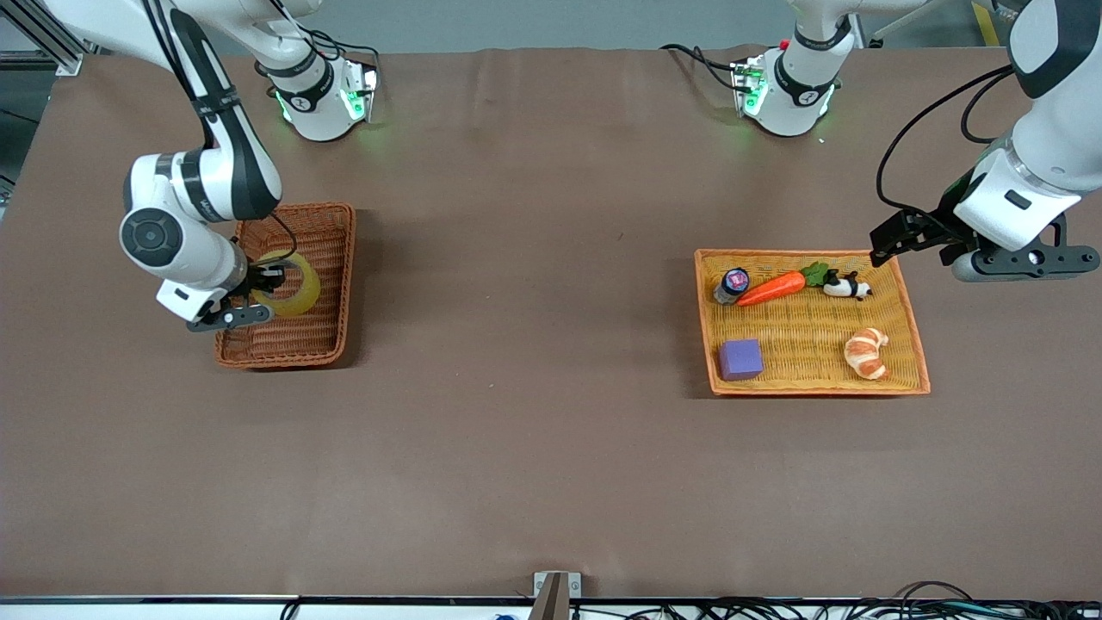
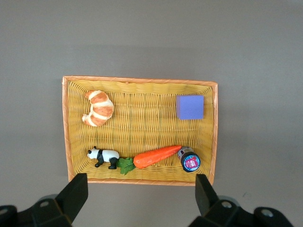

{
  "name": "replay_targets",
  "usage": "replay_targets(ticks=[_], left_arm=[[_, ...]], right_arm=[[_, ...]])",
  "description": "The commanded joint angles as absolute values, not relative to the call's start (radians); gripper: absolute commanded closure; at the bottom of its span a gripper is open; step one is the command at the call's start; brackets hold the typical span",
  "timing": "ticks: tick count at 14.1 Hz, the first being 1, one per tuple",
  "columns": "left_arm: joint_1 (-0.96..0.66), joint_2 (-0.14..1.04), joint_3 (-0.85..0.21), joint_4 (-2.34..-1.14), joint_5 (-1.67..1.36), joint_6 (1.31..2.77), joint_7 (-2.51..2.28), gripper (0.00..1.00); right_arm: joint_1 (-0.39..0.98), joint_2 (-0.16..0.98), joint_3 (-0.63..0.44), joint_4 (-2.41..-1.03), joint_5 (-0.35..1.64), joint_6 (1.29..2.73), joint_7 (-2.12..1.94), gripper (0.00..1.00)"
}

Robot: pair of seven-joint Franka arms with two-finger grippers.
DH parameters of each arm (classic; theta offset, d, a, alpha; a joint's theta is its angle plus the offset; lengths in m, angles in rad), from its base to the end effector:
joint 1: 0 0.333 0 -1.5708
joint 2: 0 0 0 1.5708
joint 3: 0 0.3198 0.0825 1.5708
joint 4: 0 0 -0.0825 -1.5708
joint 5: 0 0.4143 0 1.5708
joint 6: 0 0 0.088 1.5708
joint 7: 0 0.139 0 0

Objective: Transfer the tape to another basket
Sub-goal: 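Carry the tape roll with the right gripper into the empty basket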

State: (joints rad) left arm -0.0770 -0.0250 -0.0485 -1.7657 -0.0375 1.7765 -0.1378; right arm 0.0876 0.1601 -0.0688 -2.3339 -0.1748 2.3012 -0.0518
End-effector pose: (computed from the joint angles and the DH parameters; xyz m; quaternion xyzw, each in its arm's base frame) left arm 0.5845 -0.0784 0.5303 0.9996 0.0096 0.0154 0.0200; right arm 0.5086 0.0008 0.2023 0.9883 0.0991 -0.0971 0.0630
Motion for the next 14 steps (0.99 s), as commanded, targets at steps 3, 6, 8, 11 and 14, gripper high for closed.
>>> replay_targets(ticks=[3, 6, 8, 11, 14], left_arm=[[-0.075, -0.020, -0.046, -1.749, -0.035, 1.773, -0.117, 0.00], [-0.075, -0.020, -0.046, -1.749, -0.035, 1.773, -0.117, 0.00], [-0.077, -0.020, -0.046, -1.747, -0.034, 1.773, -0.117, 0.00], [-0.075, -0.020, -0.046, -1.743, -0.035, 1.773, -0.117, 0.00], [-0.075, -0.020, -0.045, -1.743, -0.035, 1.773, -0.117, 0.00]], right_arm=[[0.089, 0.184, -0.095, -2.419, -0.158, 2.407, -0.080, 0.87], [0.087, 0.201, -0.094, -2.413, -0.158, 2.422, -0.077, 0.10], [0.081, 0.181, -0.092, -2.378, -0.158, 2.416, -0.071, 0.00], [0.080, 0.106, -0.090, -2.274, -0.141, 2.378, -0.061, 0.00], [0.084, 0.081, -0.089, -2.125, -0.121, 2.280, -0.068, 0.00]])
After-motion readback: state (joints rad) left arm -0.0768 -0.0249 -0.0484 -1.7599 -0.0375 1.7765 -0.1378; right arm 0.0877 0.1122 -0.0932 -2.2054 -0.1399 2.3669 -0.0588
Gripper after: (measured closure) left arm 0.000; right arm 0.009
